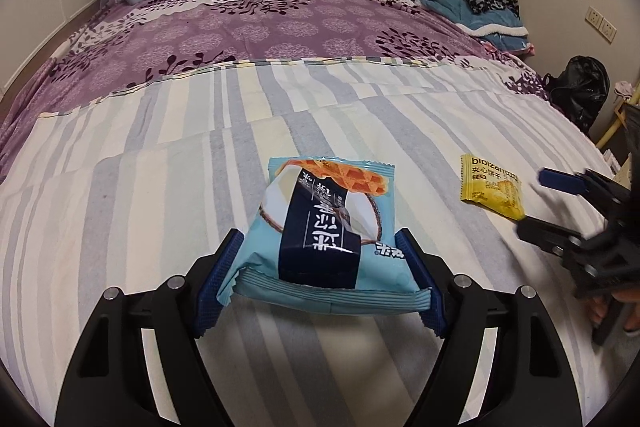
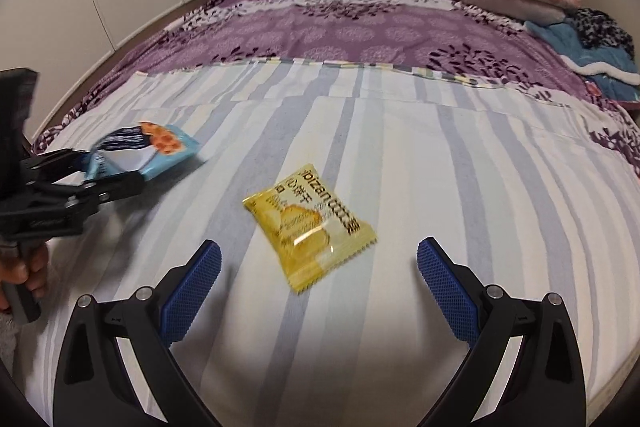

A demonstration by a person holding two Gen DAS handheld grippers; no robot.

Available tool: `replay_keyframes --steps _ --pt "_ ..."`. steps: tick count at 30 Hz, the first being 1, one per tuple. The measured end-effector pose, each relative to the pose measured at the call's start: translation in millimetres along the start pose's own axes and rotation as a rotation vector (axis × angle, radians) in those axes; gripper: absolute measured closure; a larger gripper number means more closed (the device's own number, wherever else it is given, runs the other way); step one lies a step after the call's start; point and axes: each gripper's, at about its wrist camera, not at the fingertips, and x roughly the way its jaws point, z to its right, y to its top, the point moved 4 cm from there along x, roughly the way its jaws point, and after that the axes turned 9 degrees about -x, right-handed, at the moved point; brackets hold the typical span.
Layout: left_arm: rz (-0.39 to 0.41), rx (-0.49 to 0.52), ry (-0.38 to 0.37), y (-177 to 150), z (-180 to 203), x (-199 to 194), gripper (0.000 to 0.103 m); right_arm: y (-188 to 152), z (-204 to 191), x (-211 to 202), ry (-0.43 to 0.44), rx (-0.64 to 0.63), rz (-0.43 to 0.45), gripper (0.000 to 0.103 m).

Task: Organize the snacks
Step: 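Grasp the yellow bibizan packet with the right gripper while left holds the blue packet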

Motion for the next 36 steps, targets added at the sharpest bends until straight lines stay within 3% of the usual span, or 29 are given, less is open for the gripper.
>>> replay_keyframes --steps 10,20,36 --pt "0.02 -0.025 -0.024 -9 1 -20 0.025 13 -9 24 0.015 -0.091 -0.065 0.009" --pt "0.015 -0.051 -0.039 -21 1 -23 0.025 10 -8 14 0.002 -0.096 -0.04 0.047" --pt "0.041 -0.035 -0.045 -39 10 -55 0.025 -24 -28 -40 0.033 -0.065 0.007 0.051"
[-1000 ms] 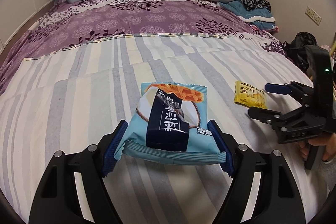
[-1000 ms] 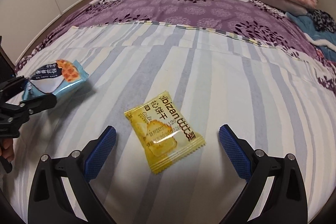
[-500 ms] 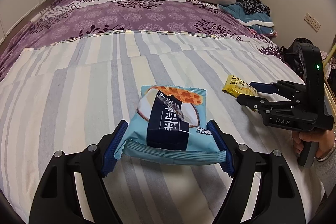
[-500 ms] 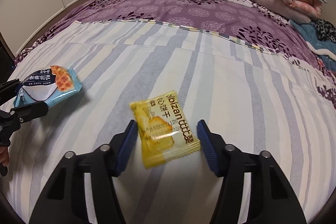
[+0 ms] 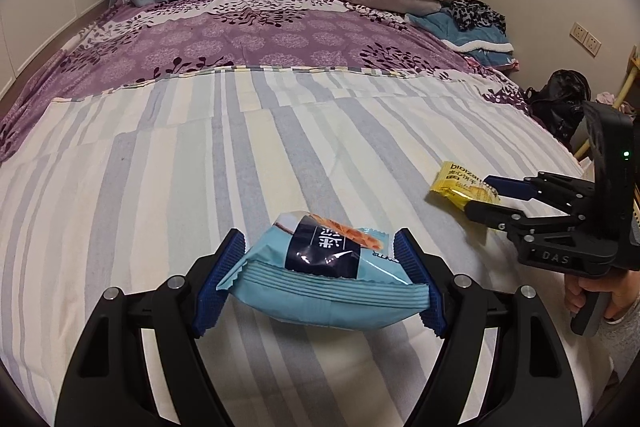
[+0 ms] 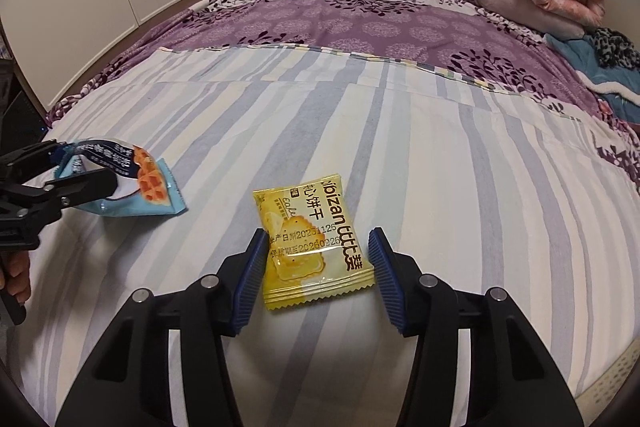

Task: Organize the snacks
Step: 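Grasp the yellow bibizan packet with the right gripper while left holds the blue packet, then carry the yellow packet toward the basket with right while left carries the blue packet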

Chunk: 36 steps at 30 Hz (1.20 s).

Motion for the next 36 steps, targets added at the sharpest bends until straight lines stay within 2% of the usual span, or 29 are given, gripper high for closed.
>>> replay_keyframes --steps 7,11,17,20,22,27,29,30,36 --pt "0.009 -0.03 0.001 -24 -3 -21 0.025 -18 -13 -28 0.016 0.019 0.029 0.051" --pt "0.027 -0.02 0.031 -39 -1 -34 0.025 -26 -21 -42 0.028 0.024 0.044 0.051" --pt "-0.036 -0.035 0.055 -71 -6 -27 0.024 -41 -31 -51 0.037 0.029 0.04 0.051" --pt "-0.045 -0.034 0.061 -80 -7 -25 0.021 -47 -33 -54 0.037 0.032 0.036 0.051" --pt "-0.053 -0.02 0.064 -84 -4 -24 0.014 -50 -33 -56 0.037 0.042 0.038 0.051" --pt "-0.063 0.025 0.081 -85 4 -20 0.013 -55 -30 -61 0.035 0.063 0.047 0.051" --pt "-0.056 0.03 0.087 -84 3 -20 0.016 -57 -29 -63 0.034 0.066 0.049 0.051" --pt "-0.051 0.038 0.111 -84 2 -20 0.026 -58 -29 -64 0.034 0.068 0.051 0.051" --pt "-0.029 0.04 0.08 -85 7 -36 0.027 -58 -27 -76 0.049 0.095 0.077 0.051"
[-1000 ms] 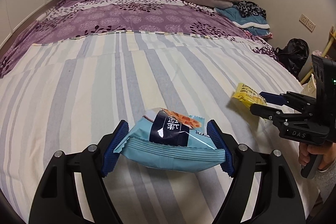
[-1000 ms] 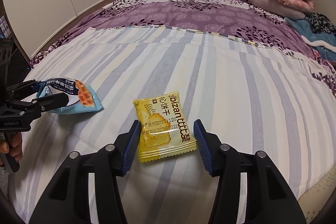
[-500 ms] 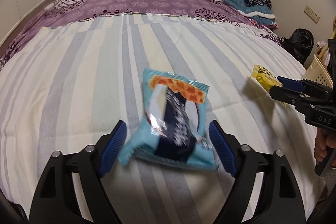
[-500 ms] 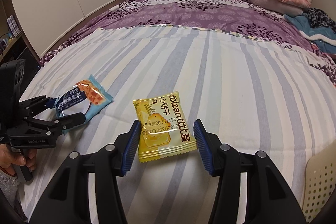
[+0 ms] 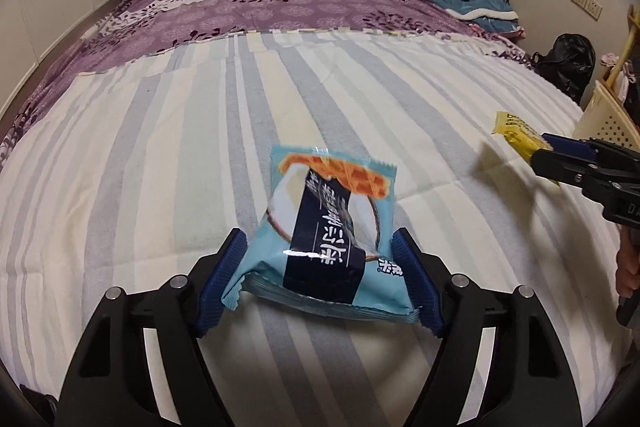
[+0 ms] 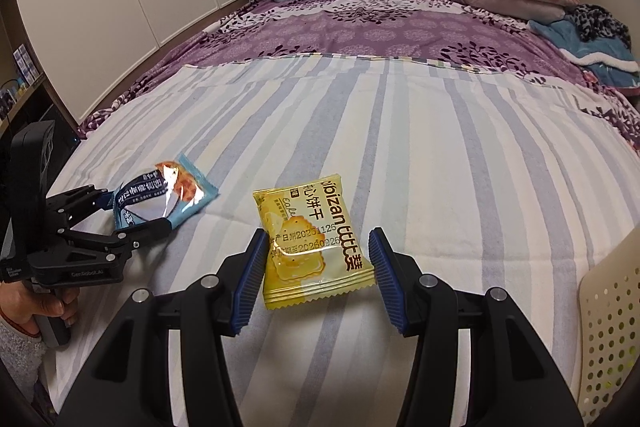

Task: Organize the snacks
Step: 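Carry the yellow packet toward the basket with right while left carries the blue packet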

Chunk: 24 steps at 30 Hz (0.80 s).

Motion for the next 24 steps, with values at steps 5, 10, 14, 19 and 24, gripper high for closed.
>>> replay_keyframes --steps 5,10,14,19,24 --pt "0.037 0.014 -0.021 5 12 -21 0.03 2 2 -16 0.017 0.03 0.038 0.051" --pt "0.067 0.052 -0.038 11 30 -40 0.033 2 4 -37 0.013 0.038 0.08 0.051" --pt "0.075 0.085 -0.049 10 45 -49 0.034 -1 8 -49 0.009 0.048 0.1 0.051" --pt "0.058 0.102 -0.039 0 54 -49 0.034 -9 13 -57 0.004 0.061 0.107 0.051" --pt "0.008 0.084 -0.043 -22 50 -43 0.034 -16 20 -62 0.0 0.081 0.11 0.051"
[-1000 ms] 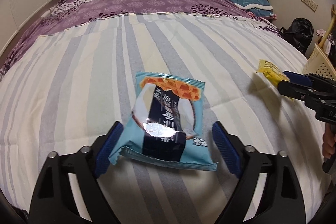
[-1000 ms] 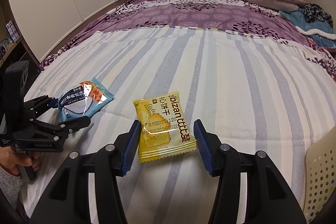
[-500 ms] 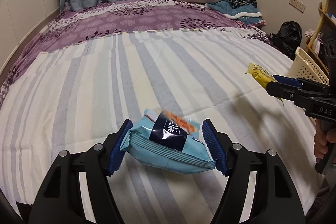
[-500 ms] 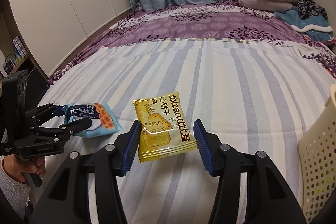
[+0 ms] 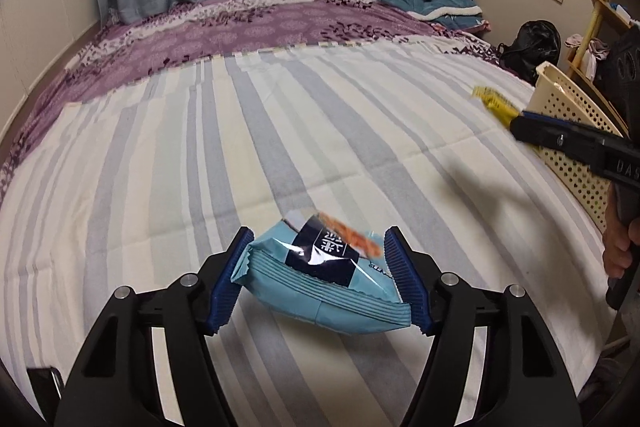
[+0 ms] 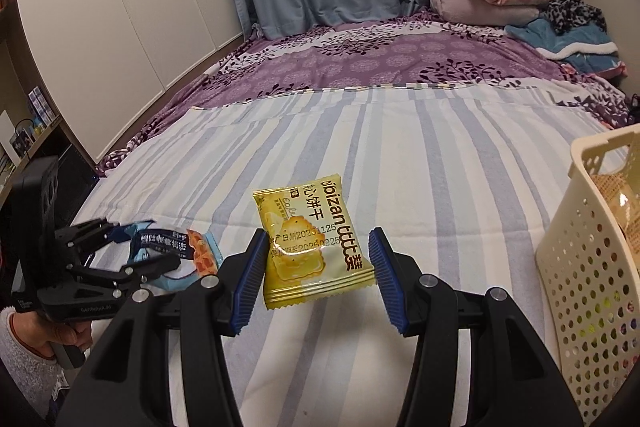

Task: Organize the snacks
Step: 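Carry the yellow packet toward the basket with right while left carries the blue packet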

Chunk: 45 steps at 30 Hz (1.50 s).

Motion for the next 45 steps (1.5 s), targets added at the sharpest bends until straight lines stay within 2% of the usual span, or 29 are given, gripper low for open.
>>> replay_keyframes --steps 7,10,16,19,21,26,33,45 --pt "-0.07 -0.019 0.002 -34 -2 14 0.034 -4 2 -5 0.0 -0.004 0.002 0.051" --pt "-0.078 -0.007 0.009 -39 0 17 0.033 -5 0 -8 -0.002 -0.001 0.005 0.051" --pt "-0.088 0.063 0.029 -43 12 20 0.022 -6 3 -16 -0.016 0.013 0.021 0.051" --pt "-0.087 0.077 0.049 -44 14 21 0.025 -7 5 -20 -0.024 0.02 0.029 0.051" --pt "-0.08 0.072 0.052 -42 14 19 0.034 -7 6 -22 -0.026 0.023 0.033 0.051" --pt "-0.05 0.071 0.053 -42 17 6 0.034 -8 9 -31 -0.032 0.031 0.053 0.051" --pt "0.019 0.071 0.031 -25 30 -21 0.034 -4 16 -49 -0.047 0.057 0.098 0.051" --pt "0.057 0.111 -0.002 -3 71 -29 0.034 -13 51 -97 -0.112 0.121 0.173 0.051"
